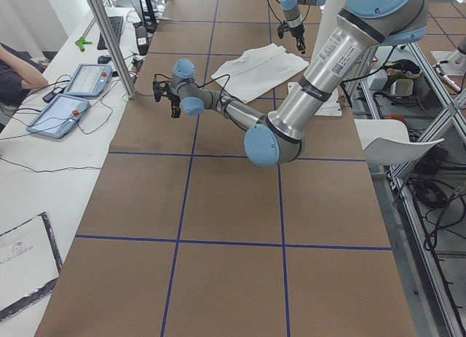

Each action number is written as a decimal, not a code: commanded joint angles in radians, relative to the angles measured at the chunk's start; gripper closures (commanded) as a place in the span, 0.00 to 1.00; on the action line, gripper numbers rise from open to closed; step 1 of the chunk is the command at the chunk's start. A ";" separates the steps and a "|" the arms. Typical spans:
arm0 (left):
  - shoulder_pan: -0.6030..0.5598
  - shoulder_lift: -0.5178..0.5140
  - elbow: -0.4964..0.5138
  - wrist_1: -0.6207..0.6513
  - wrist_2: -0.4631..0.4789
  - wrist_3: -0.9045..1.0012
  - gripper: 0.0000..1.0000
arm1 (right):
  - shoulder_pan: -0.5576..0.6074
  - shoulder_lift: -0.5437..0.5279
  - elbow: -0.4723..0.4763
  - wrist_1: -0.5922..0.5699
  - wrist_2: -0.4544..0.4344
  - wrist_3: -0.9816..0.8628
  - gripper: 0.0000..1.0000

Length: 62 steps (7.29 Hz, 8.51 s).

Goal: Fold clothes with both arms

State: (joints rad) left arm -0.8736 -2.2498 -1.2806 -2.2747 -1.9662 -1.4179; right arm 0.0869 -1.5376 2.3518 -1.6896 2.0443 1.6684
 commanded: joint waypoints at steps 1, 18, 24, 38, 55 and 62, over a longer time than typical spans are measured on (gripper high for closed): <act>0.077 -0.010 -0.063 0.055 -0.008 -0.025 0.01 | 0.103 0.084 -0.003 0.004 -0.018 0.008 0.00; 0.455 0.041 -0.269 0.242 0.050 -0.463 0.24 | 0.452 0.155 -0.014 0.117 -0.015 -0.015 0.00; 0.467 0.033 -0.266 0.233 0.049 -0.449 1.00 | 0.467 0.154 -0.017 0.117 -0.013 -0.015 0.00; 0.107 -0.271 0.342 -0.078 0.223 -0.122 1.00 | 0.507 0.157 -0.111 0.237 -0.047 -0.006 0.00; 0.016 0.343 -0.422 0.001 -0.120 0.120 0.00 | 0.232 0.542 -0.588 0.144 -0.483 -0.624 0.05; 0.062 0.335 -0.407 -0.002 -0.117 0.088 0.00 | 0.175 0.530 -0.578 0.013 -0.520 -0.644 0.05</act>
State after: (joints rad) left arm -0.8241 -1.9121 -1.6910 -2.2747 -2.0839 -1.3182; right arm 0.2632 -1.0035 1.7733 -1.6693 1.5270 1.0301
